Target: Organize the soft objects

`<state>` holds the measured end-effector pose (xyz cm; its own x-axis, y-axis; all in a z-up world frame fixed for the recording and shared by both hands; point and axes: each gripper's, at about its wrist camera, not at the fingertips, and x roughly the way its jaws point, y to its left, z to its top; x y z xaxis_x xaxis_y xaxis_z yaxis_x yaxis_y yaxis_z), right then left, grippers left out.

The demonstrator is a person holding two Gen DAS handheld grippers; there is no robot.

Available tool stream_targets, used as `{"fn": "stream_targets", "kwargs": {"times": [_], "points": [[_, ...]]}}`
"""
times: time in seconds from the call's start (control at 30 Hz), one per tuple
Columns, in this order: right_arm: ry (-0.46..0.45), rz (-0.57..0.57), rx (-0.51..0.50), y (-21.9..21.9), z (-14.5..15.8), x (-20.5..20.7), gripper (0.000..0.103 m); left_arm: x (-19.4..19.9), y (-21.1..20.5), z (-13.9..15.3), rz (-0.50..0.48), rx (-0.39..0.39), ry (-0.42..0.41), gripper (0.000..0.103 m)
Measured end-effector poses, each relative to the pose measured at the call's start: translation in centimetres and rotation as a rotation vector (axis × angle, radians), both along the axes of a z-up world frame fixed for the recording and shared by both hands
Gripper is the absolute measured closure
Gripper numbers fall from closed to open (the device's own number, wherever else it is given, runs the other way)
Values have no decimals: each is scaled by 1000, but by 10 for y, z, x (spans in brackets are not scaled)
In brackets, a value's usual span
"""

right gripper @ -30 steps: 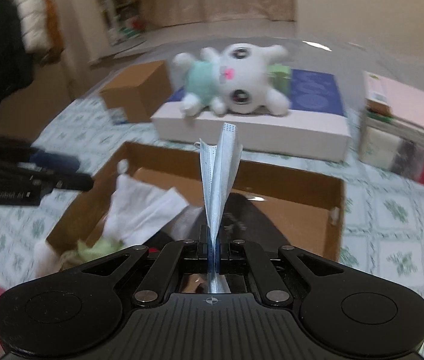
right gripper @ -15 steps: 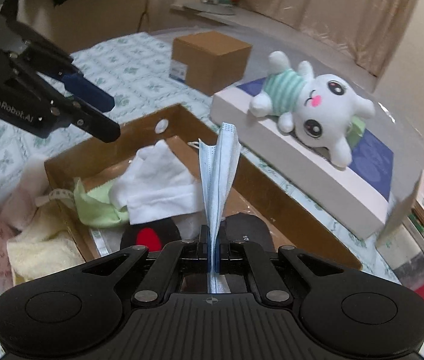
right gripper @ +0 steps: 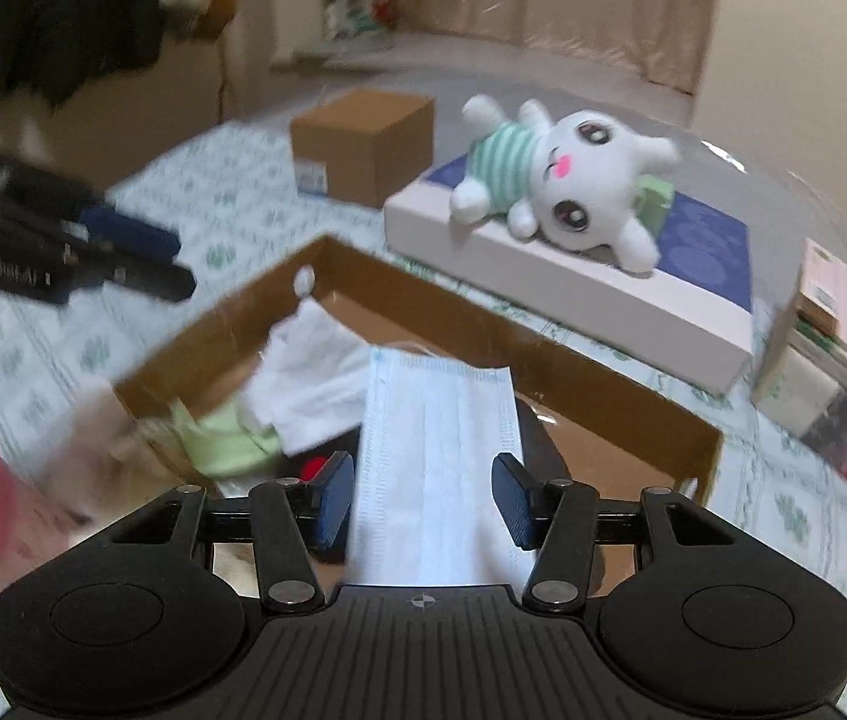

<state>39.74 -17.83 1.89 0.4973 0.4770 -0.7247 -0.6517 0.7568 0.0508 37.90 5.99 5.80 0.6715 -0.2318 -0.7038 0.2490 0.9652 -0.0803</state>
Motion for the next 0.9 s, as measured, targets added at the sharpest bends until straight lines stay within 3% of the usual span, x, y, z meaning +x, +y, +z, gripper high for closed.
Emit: {"fn": "stream_targets", "kwargs": {"times": [0.23,0.5,0.7,0.9], "points": [[63,-116,157,-14,38,-54,52,-60,-4,39,16,-46,-64,67],[43,-194,274,-28,67,-147,51,-155,-10,64,61,-98,-118,61],[-16,-273,327,-44,68,-221,51,-226,-10,68,124,-99,-191,45],[6,-353,387,-57,46,-279,52,-286,-9,53,185,-97,-231,33]]}}
